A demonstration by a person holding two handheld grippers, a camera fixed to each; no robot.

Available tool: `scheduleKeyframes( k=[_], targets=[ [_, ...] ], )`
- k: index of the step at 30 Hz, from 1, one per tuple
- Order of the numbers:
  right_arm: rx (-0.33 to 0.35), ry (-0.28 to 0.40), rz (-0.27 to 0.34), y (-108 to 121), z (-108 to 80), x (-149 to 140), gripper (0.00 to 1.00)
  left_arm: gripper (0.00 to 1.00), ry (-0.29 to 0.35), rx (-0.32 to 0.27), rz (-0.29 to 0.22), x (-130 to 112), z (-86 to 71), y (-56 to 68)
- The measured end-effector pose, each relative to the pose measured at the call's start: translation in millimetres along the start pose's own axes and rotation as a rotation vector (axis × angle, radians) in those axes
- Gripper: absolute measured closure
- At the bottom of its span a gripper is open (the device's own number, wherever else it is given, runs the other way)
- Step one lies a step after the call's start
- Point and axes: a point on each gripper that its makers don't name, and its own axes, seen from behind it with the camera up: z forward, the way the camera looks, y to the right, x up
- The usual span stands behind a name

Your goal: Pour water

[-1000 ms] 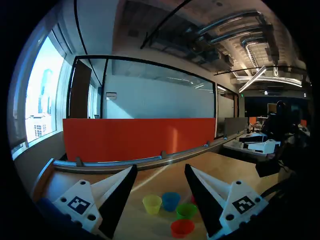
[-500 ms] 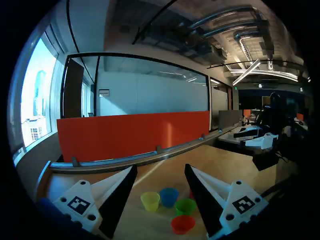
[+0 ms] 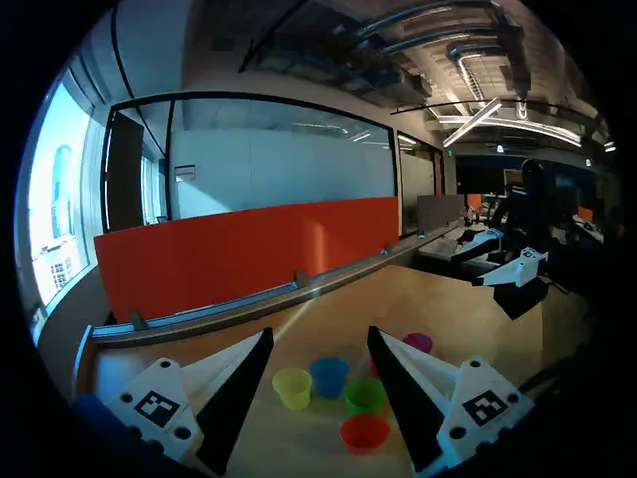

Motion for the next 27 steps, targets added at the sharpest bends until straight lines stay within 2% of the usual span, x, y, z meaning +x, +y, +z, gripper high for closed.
scheduleKeyframes(
  k=[11,20,27],
  targets=[
    [0.037,-0.043,-0.025,-5.8,7.3,-12.9,0.01,0.12,-0.037,-0.047,0.026,-6.9,13.3,0.1],
    [0.065,-0.069,-0.035,-9.3,18.9,-22.5,0.00,0.13,-0.068,-0.082,0.048,-13.1,25.8,5.2],
    [0.087,-0.092,-0.039,-10.6,32.0,-31.9,0.01,0.12,-0.074,-0.091,0.050,-14.8,36.2,1.0]
  ],
)
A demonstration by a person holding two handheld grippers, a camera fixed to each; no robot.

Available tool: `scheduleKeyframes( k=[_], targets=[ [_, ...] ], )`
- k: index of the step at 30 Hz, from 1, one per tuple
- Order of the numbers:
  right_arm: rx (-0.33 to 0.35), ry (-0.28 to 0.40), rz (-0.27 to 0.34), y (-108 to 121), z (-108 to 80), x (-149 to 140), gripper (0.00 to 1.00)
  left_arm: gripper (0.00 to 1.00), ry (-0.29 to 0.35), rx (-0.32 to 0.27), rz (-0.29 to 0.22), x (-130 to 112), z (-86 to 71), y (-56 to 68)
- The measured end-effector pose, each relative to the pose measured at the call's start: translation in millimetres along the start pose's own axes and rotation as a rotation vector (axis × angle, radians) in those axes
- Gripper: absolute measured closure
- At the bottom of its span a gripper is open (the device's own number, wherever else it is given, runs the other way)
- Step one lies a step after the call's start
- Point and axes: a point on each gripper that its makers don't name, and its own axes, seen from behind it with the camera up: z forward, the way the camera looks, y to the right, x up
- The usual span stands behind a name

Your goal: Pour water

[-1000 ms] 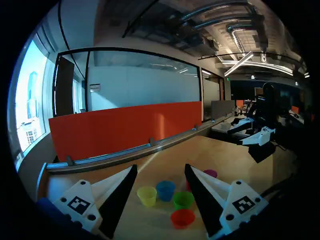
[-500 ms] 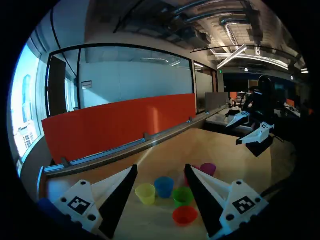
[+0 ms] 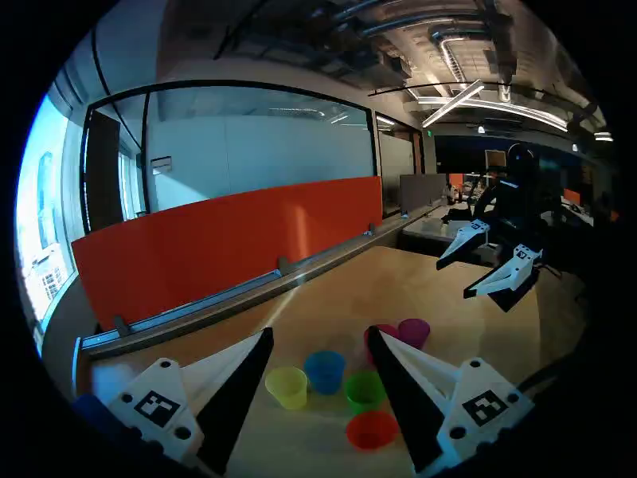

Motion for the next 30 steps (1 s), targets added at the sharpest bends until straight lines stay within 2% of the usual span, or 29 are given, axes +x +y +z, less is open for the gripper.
scheduleKeyframes(
  k=[12,30],
  targets=[
    [0.041,-0.028,0.007,-5.0,30.0,-13.8,0.01,0.12,-0.034,-0.025,0.023,-15.7,25.0,-9.0],
    [0.091,-0.083,0.002,-5.0,71.9,-42.7,0.00,0.12,-0.087,-0.080,0.023,-46.1,64.3,-19.6]
  ],
)
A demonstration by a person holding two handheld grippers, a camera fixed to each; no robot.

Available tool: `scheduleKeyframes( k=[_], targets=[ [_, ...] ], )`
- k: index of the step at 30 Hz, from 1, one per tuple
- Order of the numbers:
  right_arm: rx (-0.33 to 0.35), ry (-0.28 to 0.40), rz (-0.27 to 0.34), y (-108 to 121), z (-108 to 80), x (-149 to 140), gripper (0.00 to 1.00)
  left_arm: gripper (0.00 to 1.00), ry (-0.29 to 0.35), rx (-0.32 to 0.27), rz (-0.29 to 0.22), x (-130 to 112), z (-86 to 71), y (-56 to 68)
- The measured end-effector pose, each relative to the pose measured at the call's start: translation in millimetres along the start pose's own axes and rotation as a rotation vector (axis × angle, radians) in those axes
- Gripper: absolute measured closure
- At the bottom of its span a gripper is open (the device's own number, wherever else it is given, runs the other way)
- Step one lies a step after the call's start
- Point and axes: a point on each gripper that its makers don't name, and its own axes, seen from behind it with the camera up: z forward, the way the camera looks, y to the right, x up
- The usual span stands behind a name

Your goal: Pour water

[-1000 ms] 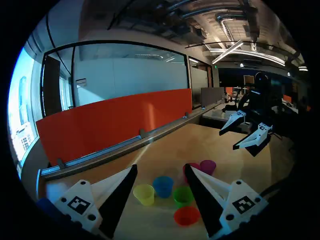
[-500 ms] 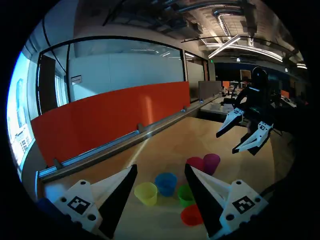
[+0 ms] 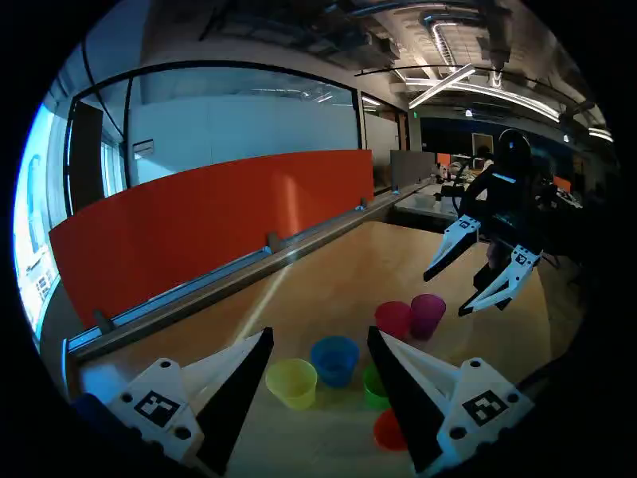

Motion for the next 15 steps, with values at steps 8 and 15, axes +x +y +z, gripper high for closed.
scheduleKeyframes(
  k=[8,15],
  targets=[
    [0.025,-0.020,-0.020,-6.0,17.1,-9.2,0.01,0.13,-0.017,-0.034,0.030,-4.1,15.4,3.3],
    [0.047,-0.044,-0.026,-11.1,32.1,-20.4,0.01,0.13,-0.023,-0.053,0.049,-2.3,26.8,2.3]
  ],
)
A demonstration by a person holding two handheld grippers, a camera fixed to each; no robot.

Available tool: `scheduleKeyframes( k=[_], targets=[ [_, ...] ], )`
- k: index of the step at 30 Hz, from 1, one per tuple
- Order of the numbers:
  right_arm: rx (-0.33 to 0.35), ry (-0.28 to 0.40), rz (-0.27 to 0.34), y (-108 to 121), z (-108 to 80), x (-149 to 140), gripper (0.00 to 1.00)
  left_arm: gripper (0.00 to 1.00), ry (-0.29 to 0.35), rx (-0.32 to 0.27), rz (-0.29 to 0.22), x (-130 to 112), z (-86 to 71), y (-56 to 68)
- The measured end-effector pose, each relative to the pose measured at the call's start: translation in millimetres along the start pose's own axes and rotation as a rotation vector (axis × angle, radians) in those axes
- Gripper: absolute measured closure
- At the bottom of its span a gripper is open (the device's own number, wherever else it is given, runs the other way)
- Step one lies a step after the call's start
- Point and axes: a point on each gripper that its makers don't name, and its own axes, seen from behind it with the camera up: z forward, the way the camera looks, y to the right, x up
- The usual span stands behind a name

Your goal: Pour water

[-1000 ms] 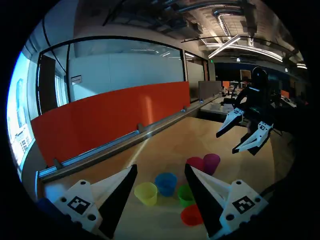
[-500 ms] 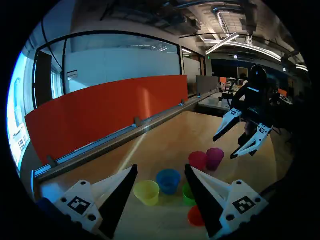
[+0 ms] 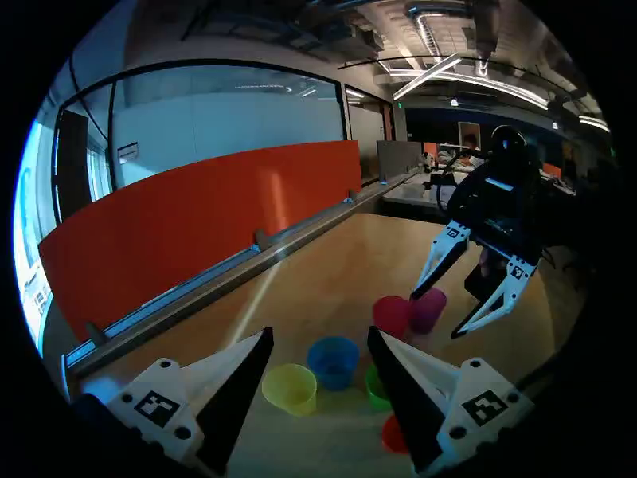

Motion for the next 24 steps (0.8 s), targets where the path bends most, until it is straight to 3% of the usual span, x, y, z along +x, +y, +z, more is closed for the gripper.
scheduleKeyframes(
  k=[14,24],
  targets=[
    [0.026,-0.030,0.000,-1.9,26.6,-17.7,0.01,0.12,-0.017,-0.022,0.017,-6.2,22.2,-3.6],
    [0.048,-0.054,-0.015,-5.2,38.0,-31.8,0.00,0.12,-0.021,-0.017,0.014,-9.7,26.6,-7.8]
  ],
)
